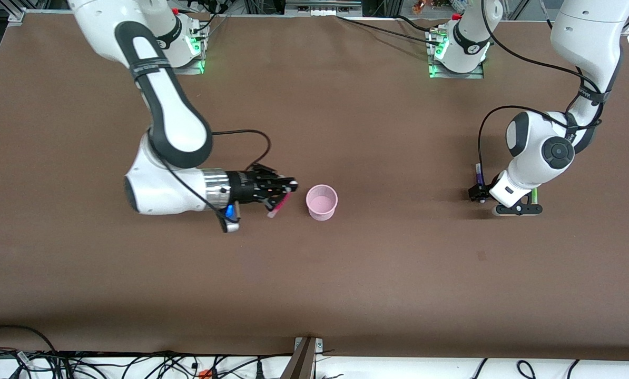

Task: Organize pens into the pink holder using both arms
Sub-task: 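Lift the pink marker over the cup while the left gripper lifts the purple marker, then drop the pink marker into the pink cup with the right gripper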

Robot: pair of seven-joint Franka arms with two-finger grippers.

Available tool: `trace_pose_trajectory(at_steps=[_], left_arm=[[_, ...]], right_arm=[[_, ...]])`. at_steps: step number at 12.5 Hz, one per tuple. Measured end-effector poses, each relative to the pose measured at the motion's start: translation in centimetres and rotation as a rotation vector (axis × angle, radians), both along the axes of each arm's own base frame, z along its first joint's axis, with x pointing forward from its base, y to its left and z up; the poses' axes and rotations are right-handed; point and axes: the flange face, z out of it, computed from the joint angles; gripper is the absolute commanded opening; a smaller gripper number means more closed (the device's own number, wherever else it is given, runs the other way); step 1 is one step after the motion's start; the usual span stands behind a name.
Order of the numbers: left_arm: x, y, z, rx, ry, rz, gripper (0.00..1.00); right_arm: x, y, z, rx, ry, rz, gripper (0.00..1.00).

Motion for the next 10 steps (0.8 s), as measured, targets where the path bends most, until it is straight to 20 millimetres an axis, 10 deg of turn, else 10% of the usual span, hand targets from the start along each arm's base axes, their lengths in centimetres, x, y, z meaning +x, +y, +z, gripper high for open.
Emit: trace_pose_trajectory(at_steps=[8,10], left_arm=[[0.0,-0.1,-1.1,-0.003,0.019,-0.003,0.41],[-0.2,-0.1,-1.5,-0.003,0.029,-0.004,0.00]], right_arm=[[-3.6,8.0,-4.9,0.116,0.149,-0.180,0.00],[-3.9,8.2,-5.8,0.106,0.161,-0.177,0.00]])
